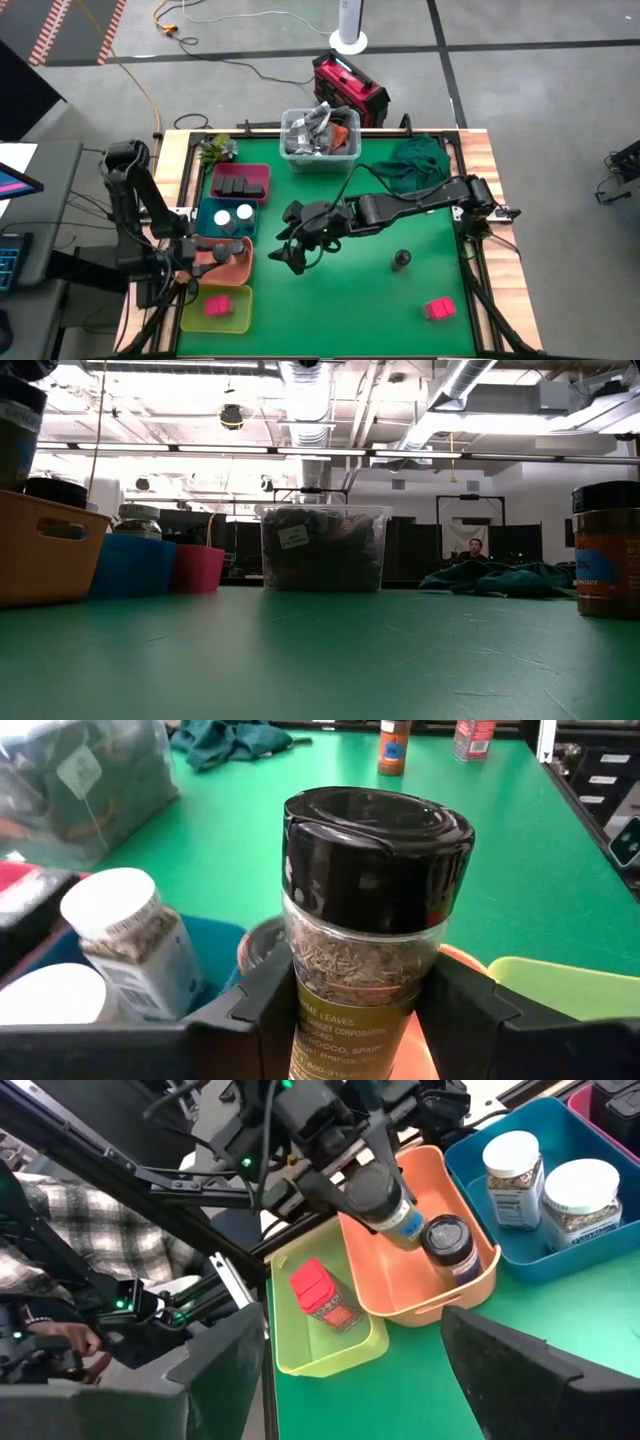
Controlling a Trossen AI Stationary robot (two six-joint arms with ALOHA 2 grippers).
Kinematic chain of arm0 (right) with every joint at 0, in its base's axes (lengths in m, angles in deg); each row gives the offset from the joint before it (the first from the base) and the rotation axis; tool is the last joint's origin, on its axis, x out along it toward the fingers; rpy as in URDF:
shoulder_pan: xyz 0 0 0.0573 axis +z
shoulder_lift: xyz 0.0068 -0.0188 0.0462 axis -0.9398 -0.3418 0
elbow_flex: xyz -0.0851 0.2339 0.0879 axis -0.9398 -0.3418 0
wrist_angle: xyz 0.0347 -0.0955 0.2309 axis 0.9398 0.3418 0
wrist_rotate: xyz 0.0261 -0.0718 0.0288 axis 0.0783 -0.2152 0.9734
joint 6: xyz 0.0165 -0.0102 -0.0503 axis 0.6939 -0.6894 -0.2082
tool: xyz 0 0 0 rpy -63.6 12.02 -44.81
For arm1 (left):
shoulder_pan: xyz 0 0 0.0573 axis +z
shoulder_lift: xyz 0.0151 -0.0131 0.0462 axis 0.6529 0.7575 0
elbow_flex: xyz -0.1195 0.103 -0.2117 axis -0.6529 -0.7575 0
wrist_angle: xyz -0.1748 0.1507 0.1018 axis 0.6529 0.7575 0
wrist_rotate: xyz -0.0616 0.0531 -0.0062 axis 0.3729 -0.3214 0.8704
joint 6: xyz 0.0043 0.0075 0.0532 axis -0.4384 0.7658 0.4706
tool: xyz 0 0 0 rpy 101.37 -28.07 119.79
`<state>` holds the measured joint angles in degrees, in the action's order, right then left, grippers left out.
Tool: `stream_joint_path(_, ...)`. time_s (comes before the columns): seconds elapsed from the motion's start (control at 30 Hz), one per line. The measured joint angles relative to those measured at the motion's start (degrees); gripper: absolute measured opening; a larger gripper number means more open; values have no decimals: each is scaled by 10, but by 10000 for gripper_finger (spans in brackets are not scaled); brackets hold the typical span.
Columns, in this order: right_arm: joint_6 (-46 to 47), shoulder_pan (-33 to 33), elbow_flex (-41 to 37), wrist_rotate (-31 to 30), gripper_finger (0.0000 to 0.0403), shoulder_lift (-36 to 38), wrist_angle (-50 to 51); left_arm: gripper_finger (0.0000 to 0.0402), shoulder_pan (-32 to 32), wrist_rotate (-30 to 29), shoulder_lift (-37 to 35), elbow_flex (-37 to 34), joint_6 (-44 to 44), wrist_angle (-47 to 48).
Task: Sort spices by type
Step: Put the top black seasoning bottle into the orange bin
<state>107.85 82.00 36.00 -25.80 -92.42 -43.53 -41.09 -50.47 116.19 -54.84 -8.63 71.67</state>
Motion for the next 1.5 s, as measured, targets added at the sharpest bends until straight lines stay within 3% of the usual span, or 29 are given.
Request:
stream_joint_path(0.63,-3,0,0,0,327,0,-2,169,28,54,0,-56,43,-73)
stream_joint_path(0.93,-3,0,0,2,327,0,-1,203,28,133,0,-56,38,-74)
stream_joint_path(1.23,-6,0,0,4,327,0,-1,247,28,135,0,-56,29,-74)
stream_joint_path(1.5,-8,0,0,13,327,0,0,253,28,135,0,-56,24,-73)
